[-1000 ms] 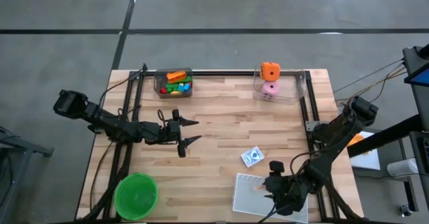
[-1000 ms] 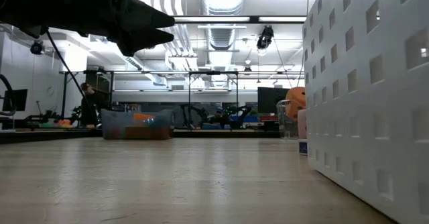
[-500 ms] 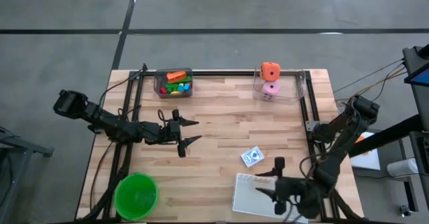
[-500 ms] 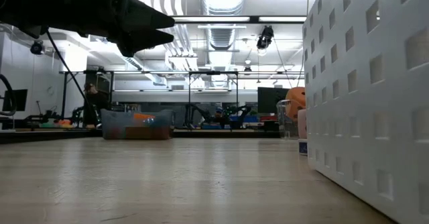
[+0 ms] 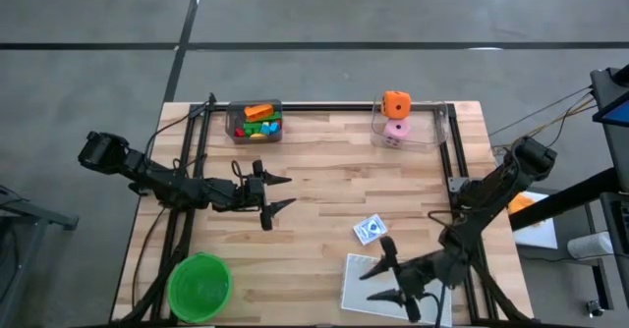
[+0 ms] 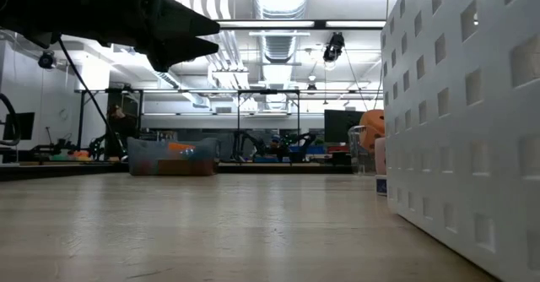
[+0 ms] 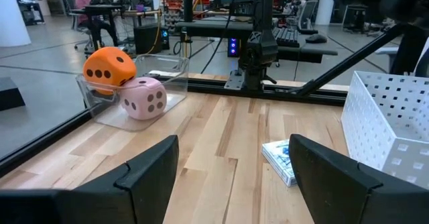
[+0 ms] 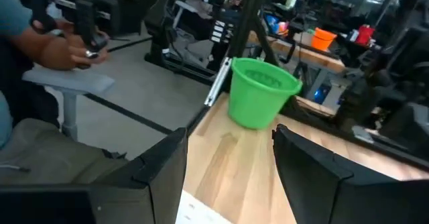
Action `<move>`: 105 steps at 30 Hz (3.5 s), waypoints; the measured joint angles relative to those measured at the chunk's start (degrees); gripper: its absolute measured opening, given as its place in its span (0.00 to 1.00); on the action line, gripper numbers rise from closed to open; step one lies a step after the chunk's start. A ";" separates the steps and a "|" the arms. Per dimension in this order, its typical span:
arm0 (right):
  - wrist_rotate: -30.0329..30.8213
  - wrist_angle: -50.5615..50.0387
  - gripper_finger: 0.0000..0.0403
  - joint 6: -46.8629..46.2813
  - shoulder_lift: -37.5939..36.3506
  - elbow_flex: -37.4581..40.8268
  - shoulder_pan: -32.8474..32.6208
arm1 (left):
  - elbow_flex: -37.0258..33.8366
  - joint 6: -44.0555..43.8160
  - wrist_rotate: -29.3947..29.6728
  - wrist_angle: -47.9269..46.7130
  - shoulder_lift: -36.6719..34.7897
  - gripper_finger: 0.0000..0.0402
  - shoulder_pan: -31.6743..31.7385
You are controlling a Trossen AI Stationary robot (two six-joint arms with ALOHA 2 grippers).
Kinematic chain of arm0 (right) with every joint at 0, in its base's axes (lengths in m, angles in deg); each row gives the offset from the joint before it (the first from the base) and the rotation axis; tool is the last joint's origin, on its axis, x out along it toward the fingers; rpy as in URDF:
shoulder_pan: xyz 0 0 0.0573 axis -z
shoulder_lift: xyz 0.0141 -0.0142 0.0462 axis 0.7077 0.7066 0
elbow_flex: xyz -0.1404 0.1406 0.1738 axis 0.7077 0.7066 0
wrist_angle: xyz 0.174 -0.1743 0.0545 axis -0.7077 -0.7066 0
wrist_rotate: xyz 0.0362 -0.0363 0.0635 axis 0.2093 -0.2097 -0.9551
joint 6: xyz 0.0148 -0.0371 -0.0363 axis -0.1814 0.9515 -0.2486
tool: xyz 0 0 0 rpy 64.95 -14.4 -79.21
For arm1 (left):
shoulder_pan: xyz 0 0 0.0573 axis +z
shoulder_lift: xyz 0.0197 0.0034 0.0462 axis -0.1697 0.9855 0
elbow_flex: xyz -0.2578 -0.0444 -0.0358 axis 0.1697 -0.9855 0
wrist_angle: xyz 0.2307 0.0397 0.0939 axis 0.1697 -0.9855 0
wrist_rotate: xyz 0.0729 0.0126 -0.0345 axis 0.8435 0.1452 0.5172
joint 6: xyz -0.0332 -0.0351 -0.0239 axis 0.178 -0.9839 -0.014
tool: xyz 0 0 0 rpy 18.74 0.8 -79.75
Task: Pick & Place Toys
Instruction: Put the blue deck of cards into the white bin
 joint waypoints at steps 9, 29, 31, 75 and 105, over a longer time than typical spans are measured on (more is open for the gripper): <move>-5.05 6.33 0.54 1.60 -12.25 13.14 5.00 | 0.00 -0.40 -0.02 -0.29 0.22 0.71 0.00; 9.04 -3.24 0.54 -5.78 -44.28 36.20 13.05 | 33.74 -0.27 -6.44 -29.84 27.32 0.71 11.14; 9.38 -12.66 0.54 -11.34 -45.24 34.48 13.85 | 32.18 0.24 -7.53 -23.42 27.36 0.71 11.36; -49.37 -42.19 0.04 -5.04 1.10 11.38 46.30 | 18.40 -5.92 -11.98 -7.73 26.21 0.71 14.47; -29.51 -9.91 0.04 -2.61 -13.06 15.59 45.68 | 18.85 -4.71 -16.42 -11.23 26.21 0.71 14.06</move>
